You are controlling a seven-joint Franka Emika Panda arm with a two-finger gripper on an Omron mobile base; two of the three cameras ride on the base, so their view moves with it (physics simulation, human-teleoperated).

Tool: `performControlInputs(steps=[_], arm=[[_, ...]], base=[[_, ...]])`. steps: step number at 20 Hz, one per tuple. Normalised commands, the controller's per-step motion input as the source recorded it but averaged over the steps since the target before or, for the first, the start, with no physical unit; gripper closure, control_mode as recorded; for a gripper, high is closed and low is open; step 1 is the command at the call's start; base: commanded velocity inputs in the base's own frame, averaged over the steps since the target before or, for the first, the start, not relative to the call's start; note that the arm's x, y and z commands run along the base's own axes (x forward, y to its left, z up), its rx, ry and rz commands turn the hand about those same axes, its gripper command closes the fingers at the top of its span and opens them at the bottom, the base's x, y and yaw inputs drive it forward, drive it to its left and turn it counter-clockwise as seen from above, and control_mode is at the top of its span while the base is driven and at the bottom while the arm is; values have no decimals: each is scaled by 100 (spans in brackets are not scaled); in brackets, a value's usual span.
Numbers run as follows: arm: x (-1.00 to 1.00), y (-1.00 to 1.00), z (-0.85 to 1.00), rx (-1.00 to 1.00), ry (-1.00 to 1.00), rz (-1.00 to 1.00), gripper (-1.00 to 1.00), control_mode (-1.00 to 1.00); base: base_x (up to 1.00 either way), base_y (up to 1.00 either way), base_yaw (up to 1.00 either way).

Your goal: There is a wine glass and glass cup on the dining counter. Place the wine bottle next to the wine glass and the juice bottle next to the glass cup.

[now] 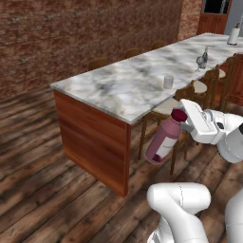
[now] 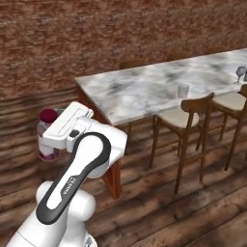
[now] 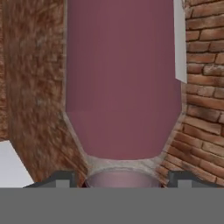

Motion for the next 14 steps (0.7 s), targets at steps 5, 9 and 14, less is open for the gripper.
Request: performControlInputs(steps=[5, 9, 14], arm=[[0, 0, 0, 0, 0, 0, 100, 100], [0, 0, 0, 0, 0, 0, 100, 100], [0, 0, 0, 0, 0, 0, 100, 100]], base=[[0, -100, 39], [0, -100, 41], [0, -100, 42]])
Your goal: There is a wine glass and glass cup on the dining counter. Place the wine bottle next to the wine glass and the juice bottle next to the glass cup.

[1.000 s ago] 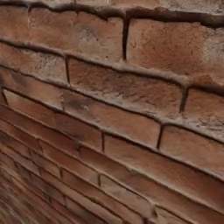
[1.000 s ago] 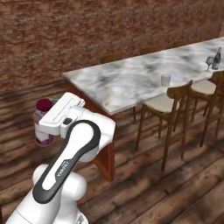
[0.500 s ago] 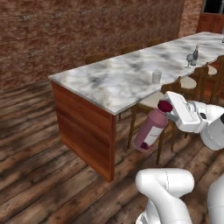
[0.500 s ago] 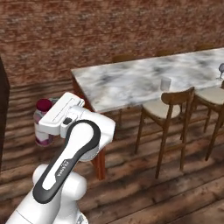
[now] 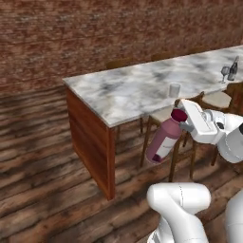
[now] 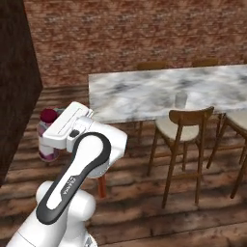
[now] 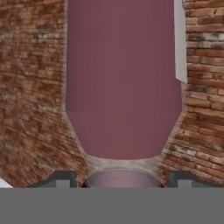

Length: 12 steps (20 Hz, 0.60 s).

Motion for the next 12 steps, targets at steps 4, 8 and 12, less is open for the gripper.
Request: performControlInputs(steps=[4, 8, 12], arm=[[0, 0, 0, 0, 0, 0, 100, 100], [0, 0, 0, 0, 0, 0, 100, 100], [0, 0, 0, 0, 0, 0, 100, 100]], base=[[3, -96, 46], [34, -77, 46], [39, -70, 45]])
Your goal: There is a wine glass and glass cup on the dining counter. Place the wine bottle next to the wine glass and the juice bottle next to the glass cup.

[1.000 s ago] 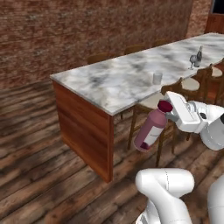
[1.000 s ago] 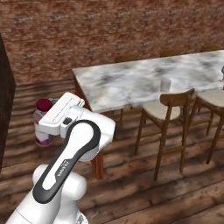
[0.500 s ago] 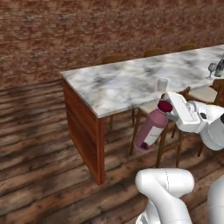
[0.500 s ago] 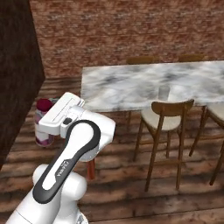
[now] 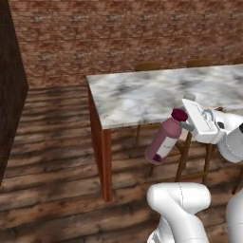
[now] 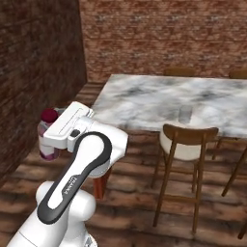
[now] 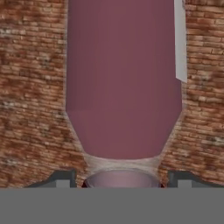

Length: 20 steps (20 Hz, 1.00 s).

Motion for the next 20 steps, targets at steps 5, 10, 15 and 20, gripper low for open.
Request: performControlInputs(steps=[5, 10, 15, 20], arm=[[0, 0, 0, 0, 0, 0, 100, 100], [0, 0, 0, 0, 0, 0, 100, 100], [0, 0, 0, 0, 0, 0, 100, 100], [0, 0, 0, 0, 0, 0, 100, 100]], base=[[36, -49, 41], [46, -35, 26], [48, -38, 6], [27, -20, -1]])
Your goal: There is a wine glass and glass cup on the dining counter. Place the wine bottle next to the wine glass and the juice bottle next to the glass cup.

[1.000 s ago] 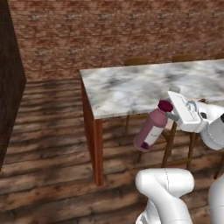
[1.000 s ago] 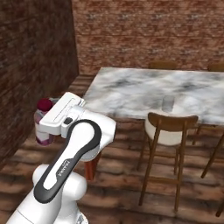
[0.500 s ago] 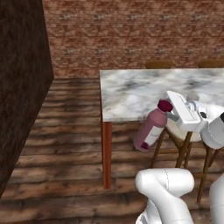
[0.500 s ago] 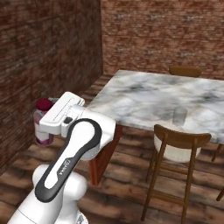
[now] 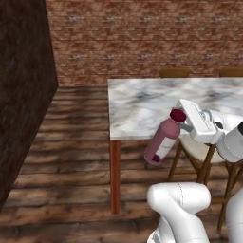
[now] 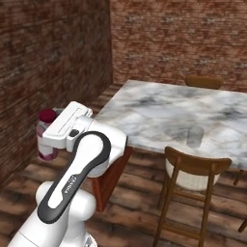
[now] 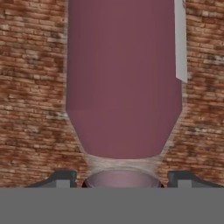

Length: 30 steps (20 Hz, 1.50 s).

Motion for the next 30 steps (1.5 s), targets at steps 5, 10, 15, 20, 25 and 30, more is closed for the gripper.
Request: performControlInputs(steps=[5, 10, 15, 20, 25, 30], arm=[[0, 0, 0, 0, 0, 0, 100, 100], [0, 0, 0, 0, 0, 0, 100, 100], [0, 0, 0, 0, 0, 0, 100, 100], [0, 0, 0, 0, 0, 0, 100, 100], [0, -3, 20, -5, -2, -12, 100, -100], [0, -14, 26, -14, 1, -38, 100, -100]], base=[[33, -3, -10], [58, -8, -9], [53, -1, -3], [19, 0, -3], [0, 0, -1], [0, 0, 0]])
